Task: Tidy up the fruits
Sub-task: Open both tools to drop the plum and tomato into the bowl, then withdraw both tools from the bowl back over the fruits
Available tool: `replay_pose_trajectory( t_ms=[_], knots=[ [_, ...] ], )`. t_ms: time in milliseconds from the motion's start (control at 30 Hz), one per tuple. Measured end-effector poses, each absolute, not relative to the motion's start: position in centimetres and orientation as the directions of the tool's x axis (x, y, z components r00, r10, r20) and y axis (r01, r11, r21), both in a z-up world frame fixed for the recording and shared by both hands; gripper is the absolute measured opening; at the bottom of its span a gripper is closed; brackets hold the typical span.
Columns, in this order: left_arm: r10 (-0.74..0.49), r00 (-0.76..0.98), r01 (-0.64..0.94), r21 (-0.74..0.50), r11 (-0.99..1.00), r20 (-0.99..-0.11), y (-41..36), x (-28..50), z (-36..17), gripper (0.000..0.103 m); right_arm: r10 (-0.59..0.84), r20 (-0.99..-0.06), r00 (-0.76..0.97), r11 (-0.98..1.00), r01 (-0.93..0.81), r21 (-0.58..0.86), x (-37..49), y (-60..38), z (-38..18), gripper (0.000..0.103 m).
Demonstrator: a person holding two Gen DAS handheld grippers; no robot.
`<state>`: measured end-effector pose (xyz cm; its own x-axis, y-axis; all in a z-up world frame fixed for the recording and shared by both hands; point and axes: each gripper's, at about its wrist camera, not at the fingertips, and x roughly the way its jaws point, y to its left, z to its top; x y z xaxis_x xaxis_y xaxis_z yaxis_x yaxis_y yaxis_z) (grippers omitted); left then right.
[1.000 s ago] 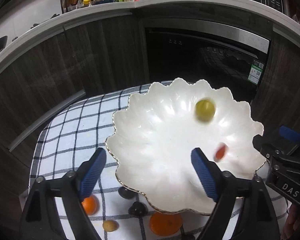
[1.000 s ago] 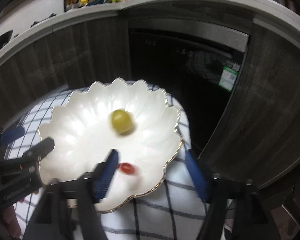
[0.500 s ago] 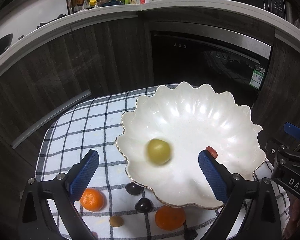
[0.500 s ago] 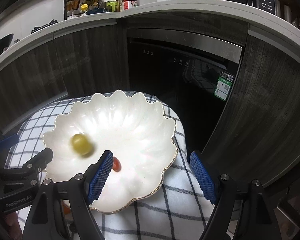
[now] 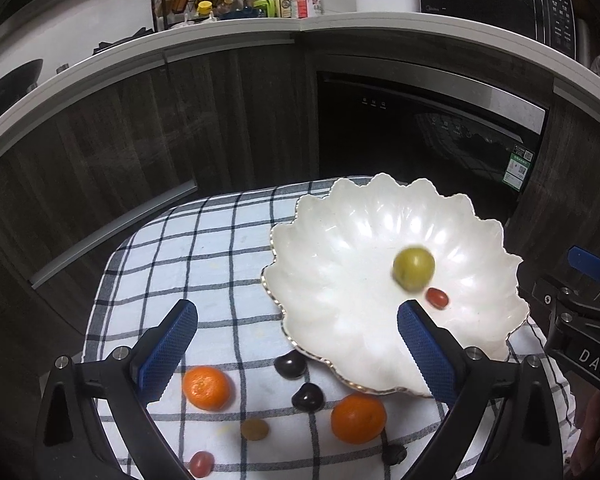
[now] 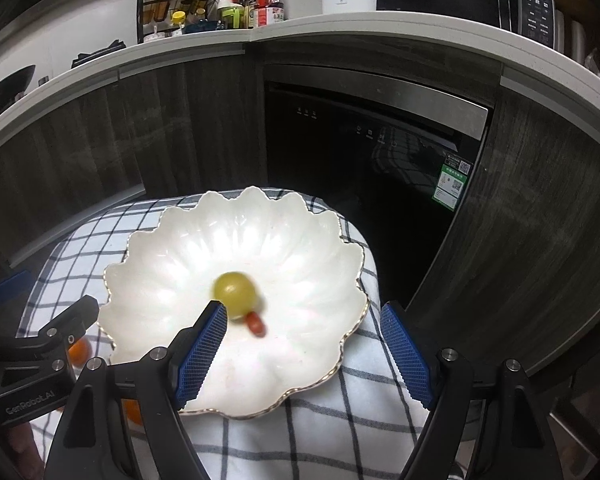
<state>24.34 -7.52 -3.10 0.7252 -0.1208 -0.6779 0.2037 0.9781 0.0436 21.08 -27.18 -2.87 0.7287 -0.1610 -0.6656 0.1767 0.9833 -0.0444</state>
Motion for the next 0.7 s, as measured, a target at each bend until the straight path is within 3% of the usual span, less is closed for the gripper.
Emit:
replay_pose_trajectory(
  t_ms=[700],
  knots=[
    [-0.088, 0.749, 0.141, 0.028, 0.990, -0.657, -2.9, 22.0, -2.4, 0.102, -0.143, -0.645, 0.750, 0.989, 0.127, -0.072, 19.7, -23.1, -1.6, 0.080]
  ],
)
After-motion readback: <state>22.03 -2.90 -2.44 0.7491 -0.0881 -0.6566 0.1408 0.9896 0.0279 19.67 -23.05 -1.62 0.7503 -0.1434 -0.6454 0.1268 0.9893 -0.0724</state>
